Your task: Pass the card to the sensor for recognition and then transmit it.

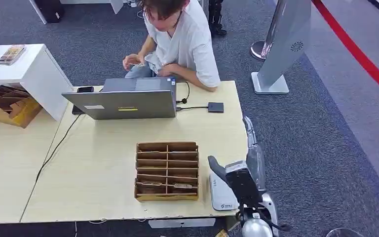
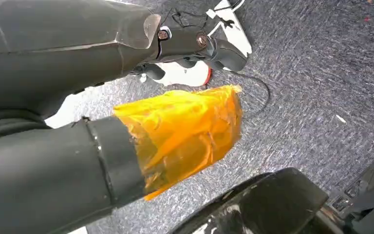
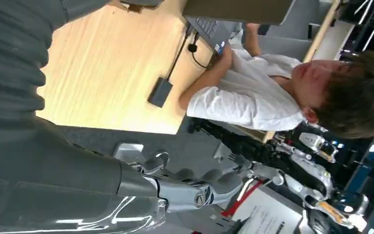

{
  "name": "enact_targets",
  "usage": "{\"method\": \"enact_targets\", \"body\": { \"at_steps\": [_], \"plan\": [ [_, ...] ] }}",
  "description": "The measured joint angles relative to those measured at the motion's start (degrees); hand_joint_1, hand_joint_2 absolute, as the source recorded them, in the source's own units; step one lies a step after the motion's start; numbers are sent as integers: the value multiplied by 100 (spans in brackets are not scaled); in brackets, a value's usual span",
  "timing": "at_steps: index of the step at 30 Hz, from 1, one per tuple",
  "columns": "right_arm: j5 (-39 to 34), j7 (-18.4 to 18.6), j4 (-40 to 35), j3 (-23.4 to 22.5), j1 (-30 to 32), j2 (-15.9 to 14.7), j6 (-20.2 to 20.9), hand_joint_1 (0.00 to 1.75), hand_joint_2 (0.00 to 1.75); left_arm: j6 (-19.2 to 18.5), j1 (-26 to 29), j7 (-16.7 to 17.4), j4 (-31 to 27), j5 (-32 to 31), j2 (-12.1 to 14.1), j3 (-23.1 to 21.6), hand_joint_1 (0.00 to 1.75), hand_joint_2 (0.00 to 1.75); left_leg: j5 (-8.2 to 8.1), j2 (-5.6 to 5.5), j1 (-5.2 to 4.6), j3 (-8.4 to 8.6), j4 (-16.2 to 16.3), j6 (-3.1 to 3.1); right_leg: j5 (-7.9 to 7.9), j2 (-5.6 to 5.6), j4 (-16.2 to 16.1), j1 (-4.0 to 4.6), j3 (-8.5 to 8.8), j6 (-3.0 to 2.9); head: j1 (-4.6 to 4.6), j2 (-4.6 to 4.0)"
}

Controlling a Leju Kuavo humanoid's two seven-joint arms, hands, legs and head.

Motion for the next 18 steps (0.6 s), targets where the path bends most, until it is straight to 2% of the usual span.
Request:
{"method": "enact_targets", "body": {
  "at_steps": [8,14,18],
  "plan": [
    [380,-55,-210,371,179,-114,-105,0,175,39,3,2,0,33,-2,0,0,0,0,0,0,0,0,0,0,0,0,0,1,0,0,0],
    [443,-87,-238,485,205,-179,-124,0,175,41,3,6,0,37,-2,0,0,0,0,0,0,0,0,0,0,0,0,0,1,0,0,0],
    [793,-131,-251,691,229,-249,-256,0,175,46,3,52,0,42,-7,0,0,0,0,0,0,0,0,0,0,0,0,0,0,0,0,0]
  ]
}}
